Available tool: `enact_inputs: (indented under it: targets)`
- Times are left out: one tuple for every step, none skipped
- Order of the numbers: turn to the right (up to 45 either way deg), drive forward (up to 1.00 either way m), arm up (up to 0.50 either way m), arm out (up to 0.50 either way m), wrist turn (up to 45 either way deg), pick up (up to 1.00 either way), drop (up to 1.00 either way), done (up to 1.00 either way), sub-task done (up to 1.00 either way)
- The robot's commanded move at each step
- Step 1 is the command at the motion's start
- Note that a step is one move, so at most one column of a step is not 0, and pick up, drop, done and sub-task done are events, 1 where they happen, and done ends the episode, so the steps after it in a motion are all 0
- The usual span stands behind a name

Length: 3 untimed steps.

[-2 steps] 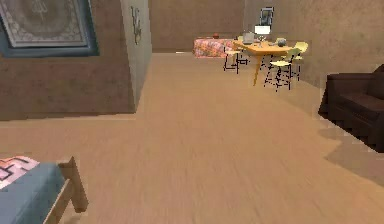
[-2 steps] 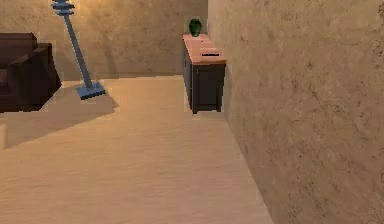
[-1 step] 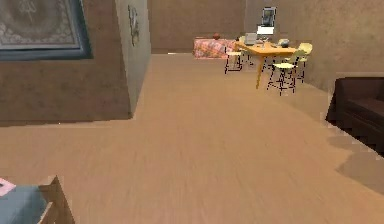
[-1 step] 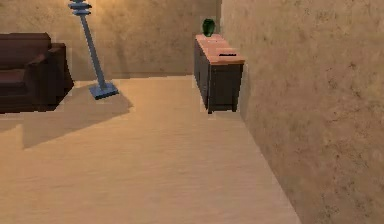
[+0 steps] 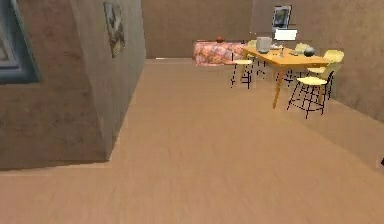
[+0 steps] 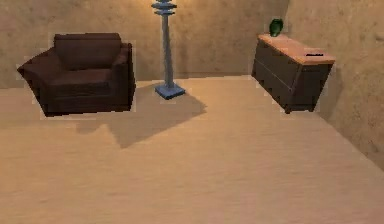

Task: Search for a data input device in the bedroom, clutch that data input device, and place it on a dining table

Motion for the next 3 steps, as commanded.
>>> enact_inputs:
  targets:
    - [0.0, 1.0, 0.0, 0.0, 0.0, 0.0, 0.0, 0.0, 0.0]
    - [0.0, 1.0, 0.0, 0.0, 0.0, 0.0, 0.0, 0.0, 0.0]
    - [3.0, 0.0, 0.0, 0.0, 0.0, 0.0, 0.0, 0.0, 0.0]
